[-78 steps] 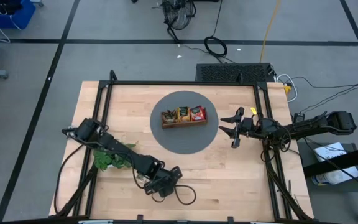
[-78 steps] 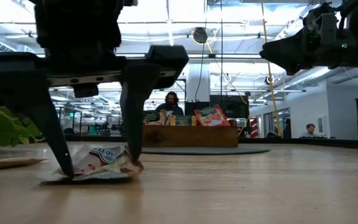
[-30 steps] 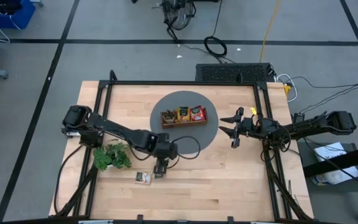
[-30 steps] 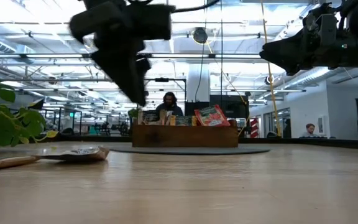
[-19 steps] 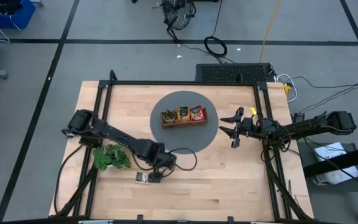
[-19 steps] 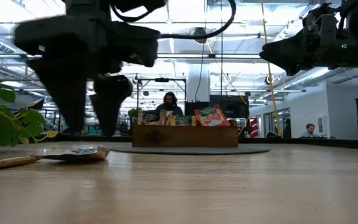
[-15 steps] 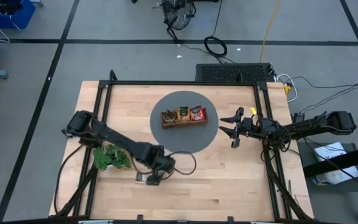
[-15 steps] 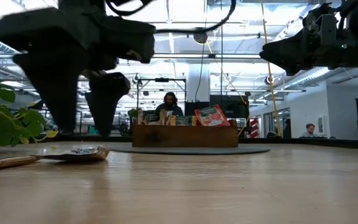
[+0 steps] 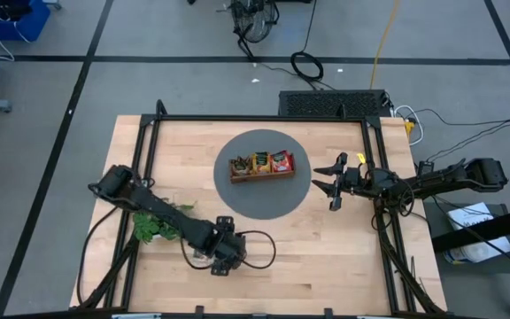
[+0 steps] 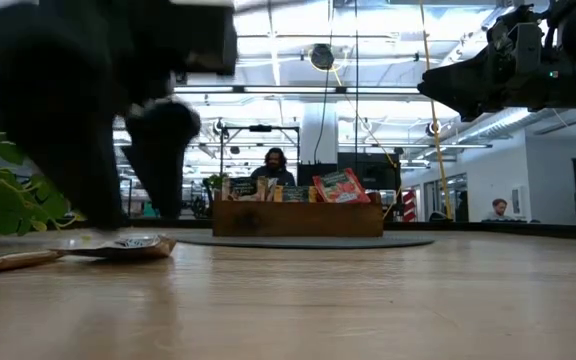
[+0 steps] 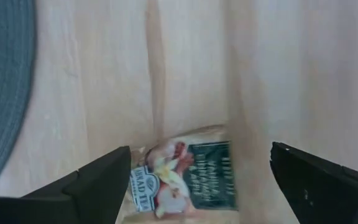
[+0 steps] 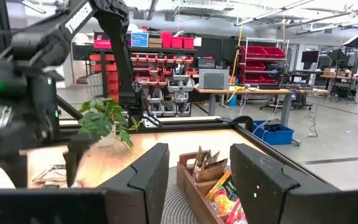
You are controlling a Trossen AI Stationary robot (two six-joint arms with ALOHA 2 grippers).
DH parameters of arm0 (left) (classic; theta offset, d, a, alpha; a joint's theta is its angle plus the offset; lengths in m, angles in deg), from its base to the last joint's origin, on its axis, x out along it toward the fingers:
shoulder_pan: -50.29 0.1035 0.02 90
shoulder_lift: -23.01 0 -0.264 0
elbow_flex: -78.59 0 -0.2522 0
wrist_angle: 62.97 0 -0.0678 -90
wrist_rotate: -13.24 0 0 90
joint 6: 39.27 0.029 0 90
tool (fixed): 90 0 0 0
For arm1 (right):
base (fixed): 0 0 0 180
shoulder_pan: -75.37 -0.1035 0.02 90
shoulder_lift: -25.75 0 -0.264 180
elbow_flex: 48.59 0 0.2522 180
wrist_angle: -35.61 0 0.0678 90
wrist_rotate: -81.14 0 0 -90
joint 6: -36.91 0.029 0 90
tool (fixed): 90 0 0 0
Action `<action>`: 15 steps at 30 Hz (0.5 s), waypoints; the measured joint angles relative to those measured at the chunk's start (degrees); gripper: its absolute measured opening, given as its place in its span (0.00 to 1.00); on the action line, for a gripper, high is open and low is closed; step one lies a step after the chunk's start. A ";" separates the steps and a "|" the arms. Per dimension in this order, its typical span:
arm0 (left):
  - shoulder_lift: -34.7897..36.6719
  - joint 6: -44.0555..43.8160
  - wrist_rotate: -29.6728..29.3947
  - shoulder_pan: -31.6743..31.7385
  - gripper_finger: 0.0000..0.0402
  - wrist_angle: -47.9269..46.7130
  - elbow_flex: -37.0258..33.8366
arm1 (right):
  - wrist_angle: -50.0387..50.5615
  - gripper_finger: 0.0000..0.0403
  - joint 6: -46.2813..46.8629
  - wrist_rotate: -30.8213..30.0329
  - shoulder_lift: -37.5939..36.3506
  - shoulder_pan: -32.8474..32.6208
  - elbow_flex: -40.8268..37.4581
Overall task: Pick & Place Tea
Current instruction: Put the brown tea bag into the left section of the wooden organizer
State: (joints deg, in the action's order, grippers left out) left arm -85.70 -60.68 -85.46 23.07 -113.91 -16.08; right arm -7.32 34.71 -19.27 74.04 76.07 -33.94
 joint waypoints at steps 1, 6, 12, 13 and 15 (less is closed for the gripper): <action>-1.18 0.04 -0.14 -0.05 0.94 -0.02 -0.02 | 0.01 0.39 0.00 -0.01 0.00 0.00 -0.01; -4.59 0.61 -0.74 -0.32 0.94 0.03 0.23 | -0.01 0.39 -0.01 0.00 -0.02 0.00 -0.01; -5.07 -1.91 -5.73 -0.69 0.94 -1.49 0.17 | -0.01 0.39 0.00 0.00 -0.02 -0.01 0.00; -5.07 -2.73 -6.07 -0.70 0.94 -2.21 0.17 | -0.01 0.39 0.00 0.00 -0.02 -0.01 -0.02; -5.11 -4.30 -7.13 -0.65 0.94 -3.59 0.15 | -0.02 0.39 0.00 0.00 -0.02 0.00 -0.01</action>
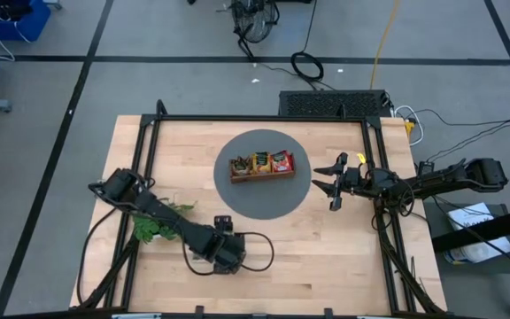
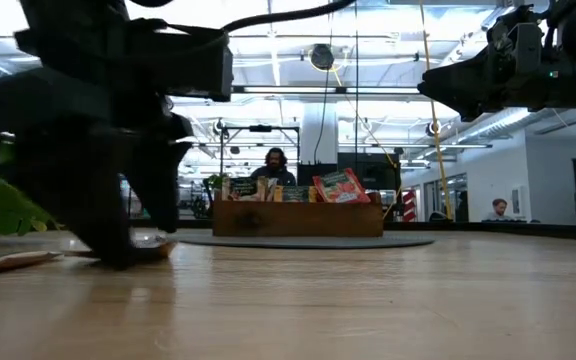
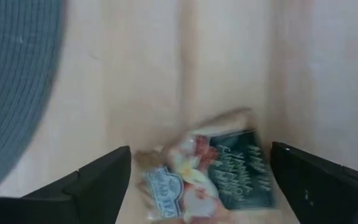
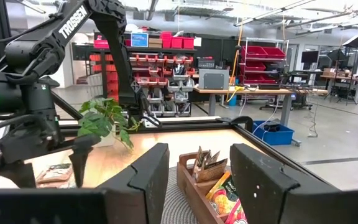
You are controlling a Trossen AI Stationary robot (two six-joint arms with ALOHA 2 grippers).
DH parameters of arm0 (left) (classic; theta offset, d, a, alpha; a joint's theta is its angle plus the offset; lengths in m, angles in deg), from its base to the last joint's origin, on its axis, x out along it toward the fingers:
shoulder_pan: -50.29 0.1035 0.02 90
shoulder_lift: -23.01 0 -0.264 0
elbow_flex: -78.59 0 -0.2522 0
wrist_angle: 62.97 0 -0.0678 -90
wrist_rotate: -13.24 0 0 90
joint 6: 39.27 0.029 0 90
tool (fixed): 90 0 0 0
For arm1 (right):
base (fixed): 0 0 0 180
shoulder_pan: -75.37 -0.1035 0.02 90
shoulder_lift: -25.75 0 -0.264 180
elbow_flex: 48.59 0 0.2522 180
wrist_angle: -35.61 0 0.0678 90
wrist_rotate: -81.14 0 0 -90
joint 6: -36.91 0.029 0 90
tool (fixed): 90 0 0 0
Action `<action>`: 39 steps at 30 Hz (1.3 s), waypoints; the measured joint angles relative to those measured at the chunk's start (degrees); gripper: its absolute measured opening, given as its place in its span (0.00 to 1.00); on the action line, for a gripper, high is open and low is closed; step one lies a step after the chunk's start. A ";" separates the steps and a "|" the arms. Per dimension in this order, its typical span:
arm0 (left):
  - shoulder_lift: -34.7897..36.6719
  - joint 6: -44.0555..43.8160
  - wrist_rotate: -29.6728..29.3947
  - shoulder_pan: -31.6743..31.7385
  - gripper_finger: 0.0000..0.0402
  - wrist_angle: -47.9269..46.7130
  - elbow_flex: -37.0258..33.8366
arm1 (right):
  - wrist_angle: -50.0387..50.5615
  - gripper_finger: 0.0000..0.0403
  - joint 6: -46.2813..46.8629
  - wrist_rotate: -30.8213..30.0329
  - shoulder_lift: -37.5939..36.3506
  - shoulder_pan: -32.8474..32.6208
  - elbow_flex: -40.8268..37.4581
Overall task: Pick & Place Tea
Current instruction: Put the brown tea bag into the left section of the wooden organizer
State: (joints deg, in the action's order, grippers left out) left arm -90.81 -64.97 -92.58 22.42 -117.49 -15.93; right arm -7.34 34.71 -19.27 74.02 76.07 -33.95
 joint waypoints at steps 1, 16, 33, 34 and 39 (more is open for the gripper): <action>-0.01 -0.58 -0.33 0.14 0.94 -0.32 -0.02 | 0.01 0.39 -0.01 0.00 0.00 0.00 0.00; -0.22 -10.00 -1.31 0.54 0.45 -0.89 -0.18 | 0.01 0.39 0.00 0.00 0.00 -0.01 0.01; 1.27 -13.25 2.28 1.69 0.01 -0.58 -0.42 | 0.01 0.39 -0.01 -0.01 0.00 0.01 0.00; 1.99 -11.76 2.37 1.81 0.01 -0.73 -0.61 | 0.01 0.39 0.00 0.00 0.00 0.00 0.00; 6.66 7.09 2.33 1.05 0.05 -3.65 -0.38 | 0.01 0.39 0.00 0.00 0.02 0.01 0.01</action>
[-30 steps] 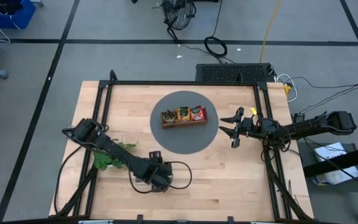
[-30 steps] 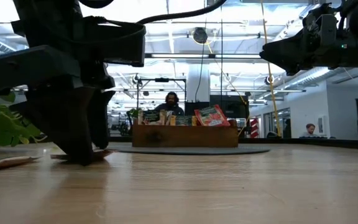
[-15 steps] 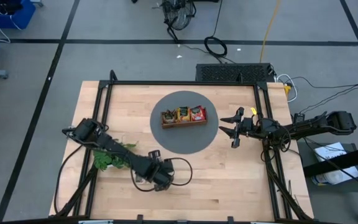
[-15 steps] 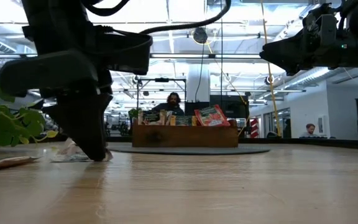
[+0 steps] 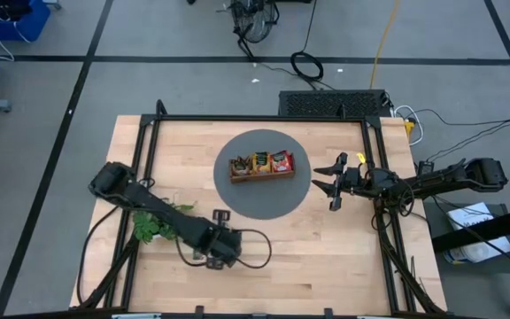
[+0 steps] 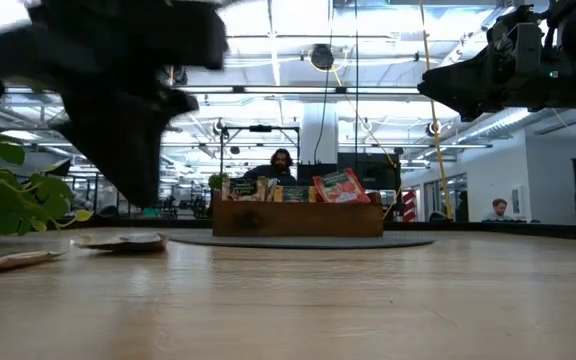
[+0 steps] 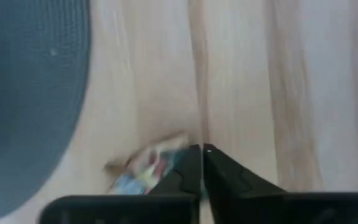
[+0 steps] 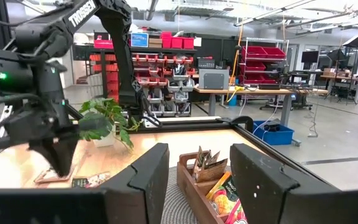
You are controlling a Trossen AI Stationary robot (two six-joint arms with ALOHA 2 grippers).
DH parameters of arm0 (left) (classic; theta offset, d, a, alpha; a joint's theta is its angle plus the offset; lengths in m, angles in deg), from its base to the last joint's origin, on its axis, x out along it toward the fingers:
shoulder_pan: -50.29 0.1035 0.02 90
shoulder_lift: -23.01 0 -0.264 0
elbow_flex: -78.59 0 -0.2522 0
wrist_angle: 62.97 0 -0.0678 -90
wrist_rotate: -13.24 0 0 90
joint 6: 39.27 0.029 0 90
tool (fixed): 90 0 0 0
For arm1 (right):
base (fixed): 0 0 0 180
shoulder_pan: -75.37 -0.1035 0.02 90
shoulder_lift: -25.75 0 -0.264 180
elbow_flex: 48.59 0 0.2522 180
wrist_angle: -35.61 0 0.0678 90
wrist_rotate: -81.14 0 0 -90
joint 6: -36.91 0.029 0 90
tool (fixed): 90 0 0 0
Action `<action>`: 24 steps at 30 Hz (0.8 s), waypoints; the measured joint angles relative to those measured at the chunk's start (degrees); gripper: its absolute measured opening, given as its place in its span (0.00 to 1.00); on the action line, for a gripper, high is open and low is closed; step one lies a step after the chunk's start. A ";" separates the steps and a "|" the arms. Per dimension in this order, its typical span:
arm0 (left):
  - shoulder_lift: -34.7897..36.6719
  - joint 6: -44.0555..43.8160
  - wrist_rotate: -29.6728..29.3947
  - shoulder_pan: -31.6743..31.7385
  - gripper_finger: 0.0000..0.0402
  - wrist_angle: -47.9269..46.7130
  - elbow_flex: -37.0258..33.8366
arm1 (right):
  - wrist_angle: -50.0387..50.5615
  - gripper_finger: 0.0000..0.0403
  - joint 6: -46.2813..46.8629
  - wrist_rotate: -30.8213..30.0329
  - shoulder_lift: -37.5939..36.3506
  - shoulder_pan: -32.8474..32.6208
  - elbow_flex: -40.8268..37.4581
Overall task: Pick & Place Tea
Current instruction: Put the brown tea bag into the left section of the wooden organizer
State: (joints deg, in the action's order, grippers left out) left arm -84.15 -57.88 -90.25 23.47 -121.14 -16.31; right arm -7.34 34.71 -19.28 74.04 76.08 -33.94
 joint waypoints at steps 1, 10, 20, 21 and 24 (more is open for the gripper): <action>0.84 1.72 -0.85 -0.28 0.08 -1.22 0.03 | 0.00 0.39 0.00 0.00 0.00 -0.02 -0.01; 2.63 -14.10 1.74 5.15 0.57 -11.20 -0.02 | 0.01 0.39 0.00 0.00 0.00 -0.02 -0.02; 2.55 -31.83 13.04 14.18 0.89 -8.88 0.01 | 0.01 0.39 0.00 -0.01 0.00 -0.01 -0.01; 2.55 -32.43 13.06 14.54 0.89 -8.70 0.03 | 0.00 0.39 0.00 -0.01 0.00 0.00 0.00; 2.32 -33.67 13.04 15.39 0.89 -6.79 0.05 | 0.00 0.39 0.00 0.00 0.00 -0.01 0.00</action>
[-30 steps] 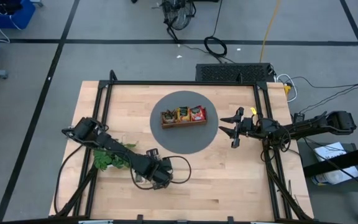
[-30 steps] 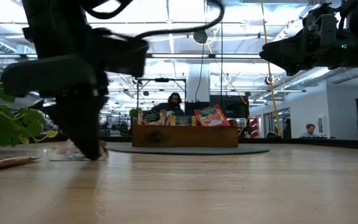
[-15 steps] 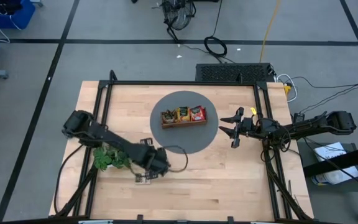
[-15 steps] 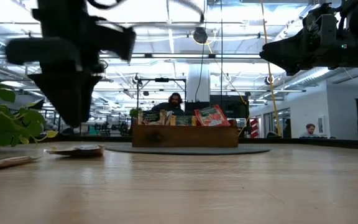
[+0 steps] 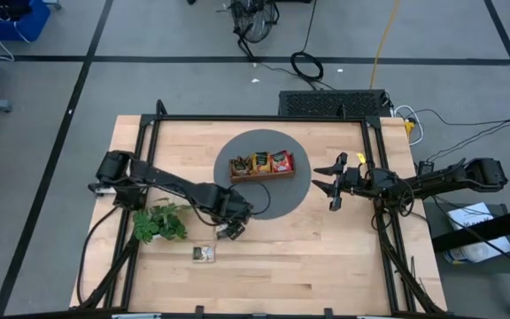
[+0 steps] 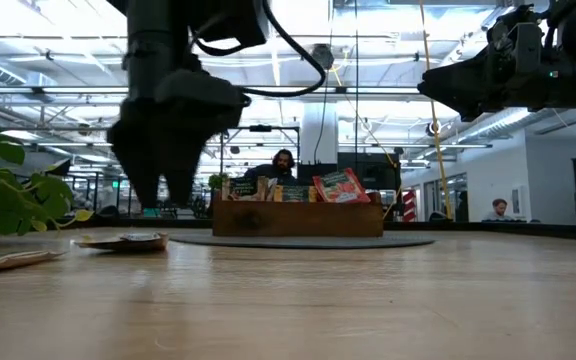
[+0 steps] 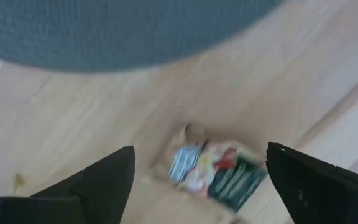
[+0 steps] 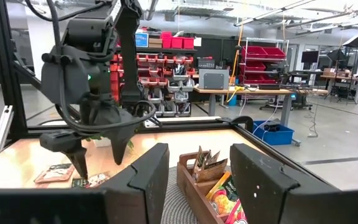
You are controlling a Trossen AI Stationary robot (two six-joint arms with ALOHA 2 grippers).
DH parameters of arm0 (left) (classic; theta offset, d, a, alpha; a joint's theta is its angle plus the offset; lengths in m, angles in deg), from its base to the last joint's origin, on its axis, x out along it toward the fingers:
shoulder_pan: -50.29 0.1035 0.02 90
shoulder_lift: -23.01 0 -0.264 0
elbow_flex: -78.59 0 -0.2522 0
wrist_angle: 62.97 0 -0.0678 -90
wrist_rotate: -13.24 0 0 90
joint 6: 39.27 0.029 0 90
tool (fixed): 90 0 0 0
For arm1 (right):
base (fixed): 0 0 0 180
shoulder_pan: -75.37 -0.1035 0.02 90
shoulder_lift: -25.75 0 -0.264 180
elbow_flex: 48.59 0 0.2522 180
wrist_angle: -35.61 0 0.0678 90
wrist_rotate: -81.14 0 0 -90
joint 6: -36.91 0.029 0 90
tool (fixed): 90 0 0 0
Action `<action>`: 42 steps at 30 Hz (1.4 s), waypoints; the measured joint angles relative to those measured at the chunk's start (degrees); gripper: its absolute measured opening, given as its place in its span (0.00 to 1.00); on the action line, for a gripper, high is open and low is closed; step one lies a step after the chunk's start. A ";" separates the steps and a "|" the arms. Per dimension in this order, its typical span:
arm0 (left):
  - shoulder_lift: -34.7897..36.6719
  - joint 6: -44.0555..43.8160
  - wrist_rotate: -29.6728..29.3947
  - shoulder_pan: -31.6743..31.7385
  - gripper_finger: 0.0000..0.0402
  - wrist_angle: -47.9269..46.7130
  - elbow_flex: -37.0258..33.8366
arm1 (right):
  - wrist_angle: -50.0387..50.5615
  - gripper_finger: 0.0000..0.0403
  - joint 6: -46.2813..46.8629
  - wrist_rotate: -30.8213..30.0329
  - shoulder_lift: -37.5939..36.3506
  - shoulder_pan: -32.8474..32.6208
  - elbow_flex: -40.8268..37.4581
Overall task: Pick & Place Tea
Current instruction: Put the brown tea bag into the left section of the wooden organizer
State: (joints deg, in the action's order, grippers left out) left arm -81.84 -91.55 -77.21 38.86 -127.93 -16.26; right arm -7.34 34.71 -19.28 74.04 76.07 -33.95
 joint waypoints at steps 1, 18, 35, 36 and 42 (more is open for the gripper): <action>-0.22 -0.53 -0.01 0.05 0.88 0.91 0.06 | 0.00 0.39 0.00 0.00 0.00 -0.01 -0.01; -3.75 17.14 -0.03 -2.46 0.83 -1.57 0.07 | 0.02 0.39 0.00 -0.01 0.00 -0.01 -0.02; -5.37 33.77 0.35 -4.40 0.83 1.47 -0.06 | -0.02 0.39 0.00 0.01 0.00 -0.01 -0.02; -5.37 32.90 0.68 -4.07 0.83 1.98 -0.06 | 0.00 0.39 0.00 0.01 0.00 -0.01 0.00; -6.32 30.52 2.05 -2.64 0.80 3.29 -0.68 | -0.01 0.39 -0.02 0.01 0.00 0.00 0.00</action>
State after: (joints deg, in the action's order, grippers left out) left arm -88.16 -61.02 -75.16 36.22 -124.64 -16.94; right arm -7.35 34.69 -19.27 74.04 76.07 -33.94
